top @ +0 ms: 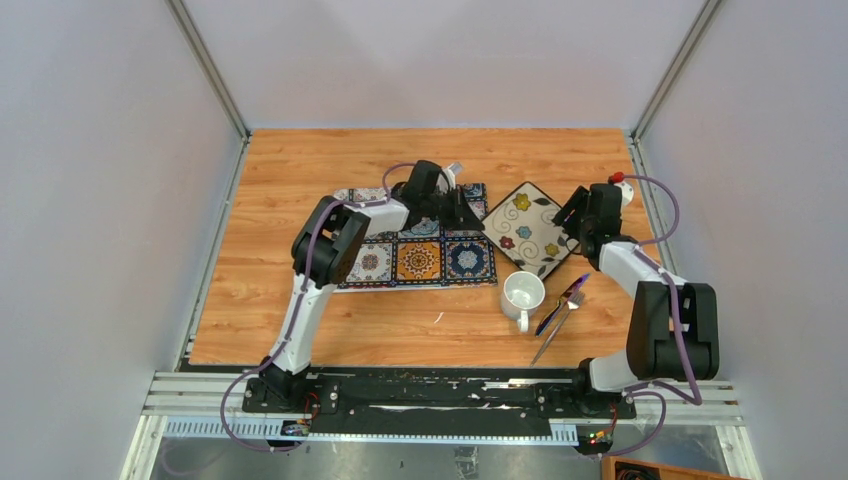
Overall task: Set the dinner table for one person
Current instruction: Place the plate on the napkin.
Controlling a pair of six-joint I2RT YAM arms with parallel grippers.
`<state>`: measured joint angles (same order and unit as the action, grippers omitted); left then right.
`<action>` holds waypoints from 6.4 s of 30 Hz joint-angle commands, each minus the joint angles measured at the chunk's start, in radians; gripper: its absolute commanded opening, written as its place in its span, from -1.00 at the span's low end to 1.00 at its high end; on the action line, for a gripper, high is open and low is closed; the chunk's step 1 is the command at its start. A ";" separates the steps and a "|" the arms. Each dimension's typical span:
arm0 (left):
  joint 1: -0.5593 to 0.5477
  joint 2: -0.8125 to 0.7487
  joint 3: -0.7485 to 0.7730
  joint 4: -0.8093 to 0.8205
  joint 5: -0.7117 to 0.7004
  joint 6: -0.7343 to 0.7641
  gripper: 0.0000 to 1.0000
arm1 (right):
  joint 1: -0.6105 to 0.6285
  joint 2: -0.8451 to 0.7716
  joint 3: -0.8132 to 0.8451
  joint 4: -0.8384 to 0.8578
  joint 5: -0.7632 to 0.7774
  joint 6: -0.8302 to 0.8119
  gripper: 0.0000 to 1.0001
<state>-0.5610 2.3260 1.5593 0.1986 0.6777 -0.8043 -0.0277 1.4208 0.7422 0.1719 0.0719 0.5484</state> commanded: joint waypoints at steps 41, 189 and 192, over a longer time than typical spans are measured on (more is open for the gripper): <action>0.140 -0.148 -0.053 -0.194 -0.092 0.218 -1.00 | -0.044 0.195 -0.046 0.111 -0.046 0.010 0.30; 0.108 -0.113 0.054 -0.576 -0.364 0.206 -1.00 | -0.006 0.408 -0.044 0.427 -0.370 0.130 -1.00; 0.102 -0.127 0.071 -0.576 -0.363 0.212 -1.00 | 0.005 0.404 -0.041 0.421 -0.370 0.119 -1.00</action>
<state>-0.4397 2.2234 1.6180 -0.2752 0.3607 -0.6476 -0.0780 1.7981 0.7162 0.7414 -0.2893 0.7845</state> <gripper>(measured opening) 0.173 0.075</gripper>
